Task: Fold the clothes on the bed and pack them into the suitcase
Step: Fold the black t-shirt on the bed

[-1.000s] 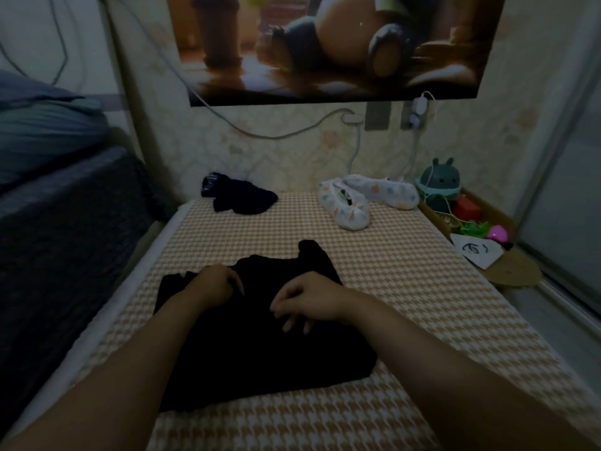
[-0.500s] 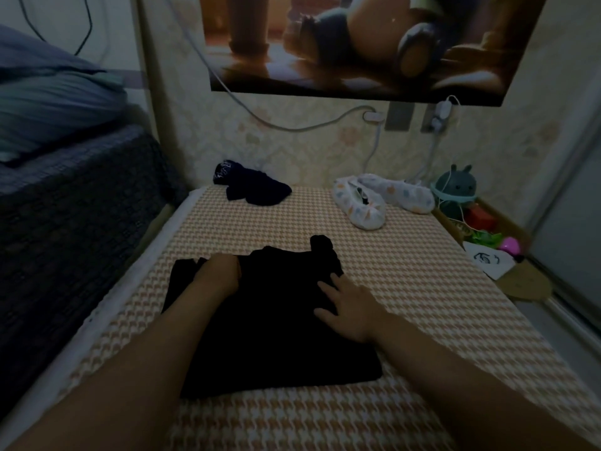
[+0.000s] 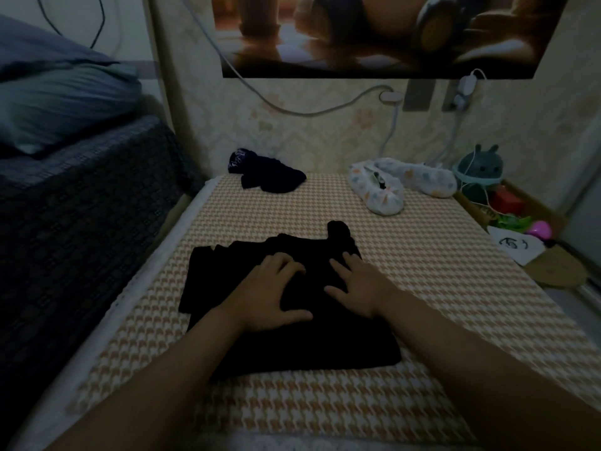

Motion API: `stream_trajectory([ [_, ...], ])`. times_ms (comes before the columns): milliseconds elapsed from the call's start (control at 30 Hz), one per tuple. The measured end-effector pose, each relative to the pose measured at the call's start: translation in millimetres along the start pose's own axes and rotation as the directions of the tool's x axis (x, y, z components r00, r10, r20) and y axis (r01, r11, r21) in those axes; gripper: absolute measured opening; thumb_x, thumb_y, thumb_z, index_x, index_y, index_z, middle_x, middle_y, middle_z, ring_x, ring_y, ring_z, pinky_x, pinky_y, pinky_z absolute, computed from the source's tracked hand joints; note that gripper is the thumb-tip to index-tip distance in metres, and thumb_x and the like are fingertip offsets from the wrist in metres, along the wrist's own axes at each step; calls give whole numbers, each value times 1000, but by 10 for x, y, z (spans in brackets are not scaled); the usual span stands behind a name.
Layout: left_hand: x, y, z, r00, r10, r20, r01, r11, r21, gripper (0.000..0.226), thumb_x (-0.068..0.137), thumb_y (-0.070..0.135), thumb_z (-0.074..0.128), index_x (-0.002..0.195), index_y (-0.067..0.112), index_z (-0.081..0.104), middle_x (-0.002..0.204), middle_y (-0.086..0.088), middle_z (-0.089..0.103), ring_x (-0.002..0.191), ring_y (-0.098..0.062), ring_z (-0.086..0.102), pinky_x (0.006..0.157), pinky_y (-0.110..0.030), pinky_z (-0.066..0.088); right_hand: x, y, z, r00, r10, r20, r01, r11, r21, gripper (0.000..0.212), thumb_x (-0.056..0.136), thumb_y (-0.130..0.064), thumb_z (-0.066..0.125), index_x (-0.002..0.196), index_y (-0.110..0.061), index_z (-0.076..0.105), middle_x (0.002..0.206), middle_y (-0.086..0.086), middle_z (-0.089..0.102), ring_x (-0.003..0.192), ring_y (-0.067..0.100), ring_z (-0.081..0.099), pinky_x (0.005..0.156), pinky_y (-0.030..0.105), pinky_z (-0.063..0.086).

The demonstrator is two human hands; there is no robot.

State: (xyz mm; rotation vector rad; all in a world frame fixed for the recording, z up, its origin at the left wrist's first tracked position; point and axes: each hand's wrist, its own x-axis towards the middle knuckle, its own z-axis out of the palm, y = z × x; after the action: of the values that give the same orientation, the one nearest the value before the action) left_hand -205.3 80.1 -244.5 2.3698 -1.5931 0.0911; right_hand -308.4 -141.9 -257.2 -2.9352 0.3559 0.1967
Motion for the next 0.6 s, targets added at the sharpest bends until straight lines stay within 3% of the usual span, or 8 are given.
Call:
stream_trajectory([
  [67, -90, 65, -74, 992, 121, 20, -123, 987, 108, 67, 71, 80, 52, 115, 29, 45, 114, 8, 43, 100, -10, 42, 82, -26, 41, -73, -45, -32, 996, -65, -57, 63, 997, -39, 76, 96, -61, 34, 156, -22, 8, 163, 9, -2, 150, 25, -2, 121, 38, 3],
  [133, -146, 131, -80, 993, 106, 56, -112, 988, 105, 42, 81, 61, 59, 106, 28, 49, 104, 8, 50, 94, -11, 48, 75, -28, 44, -164, -98, -82, 987, -150, -51, 149, 988, -31, 76, 96, -58, 42, 156, -22, 11, 163, 4, 0, 150, 21, 1, 120, 35, 5],
  [200, -165, 151, -36, 997, 72, 35, -75, 993, 92, 24, 88, 35, 60, 108, 23, 56, 105, 5, 56, 95, -15, 55, 75, -32, 49, -273, -153, -120, 984, -175, 14, 173, 981, 93, 80, 91, -58, 50, 155, -31, 9, 163, -3, -1, 149, 18, 6, 120, 34, 12],
  [300, -164, 199, -53, 988, 154, -18, -150, 976, 156, 16, 86, 20, 56, 99, 18, 65, 93, -2, 63, 83, -20, 61, 63, -36, 54, -437, -200, -138, 980, -184, 82, 167, 969, 185, 83, 86, -65, 52, 152, -45, 6, 163, -8, -3, 149, 16, 4, 121, 38, 12],
  [400, -206, 135, -167, 967, 196, -165, -161, 966, 204, 26, 73, 14, 49, 79, 22, 73, 76, 2, 65, 67, -18, 61, 48, -28, 51, -552, -195, -160, 981, -151, 120, 128, 975, 182, 77, 86, -74, 41, 151, -48, 9, 162, -9, -6, 149, 16, -2, 121, 40, 5],
  [500, -288, 14, -220, 995, 90, -50, -88, 995, 50, 37, 76, 0, 58, 91, 28, 77, 98, 5, 71, 88, -19, 65, 72, -33, 57, -607, -219, -117, 982, -133, 138, 121, 989, 86, 75, 87, -77, 29, 152, -44, 14, 163, -6, -8, 149, 16, -10, 121, 42, -2],
  [567, -336, -8, -190, 994, -40, 106, 38, 999, 18, 37, 84, 11, 47, 104, 25, 75, 120, 7, 63, 111, -16, 57, 91, -31, 50, -596, -274, -83, 984, -139, 108, 139, 990, 4, 74, 88, -75, 29, 152, -38, 21, 163, -1, -7, 149, 18, -12, 121, 45, -4],
  [600, -335, 4, -187, 993, -72, 95, 71, 997, 12, 39, 85, 18, 41, 103, 25, 75, 123, 8, 61, 114, -16, 54, 93, -30, 47, -580, -311, -86, 988, -144, 57, 145, 989, -6, 74, 88, -74, 31, 150, -34, 25, 163, 0, -6, 149, 19, -10, 121, 46, -2],
])
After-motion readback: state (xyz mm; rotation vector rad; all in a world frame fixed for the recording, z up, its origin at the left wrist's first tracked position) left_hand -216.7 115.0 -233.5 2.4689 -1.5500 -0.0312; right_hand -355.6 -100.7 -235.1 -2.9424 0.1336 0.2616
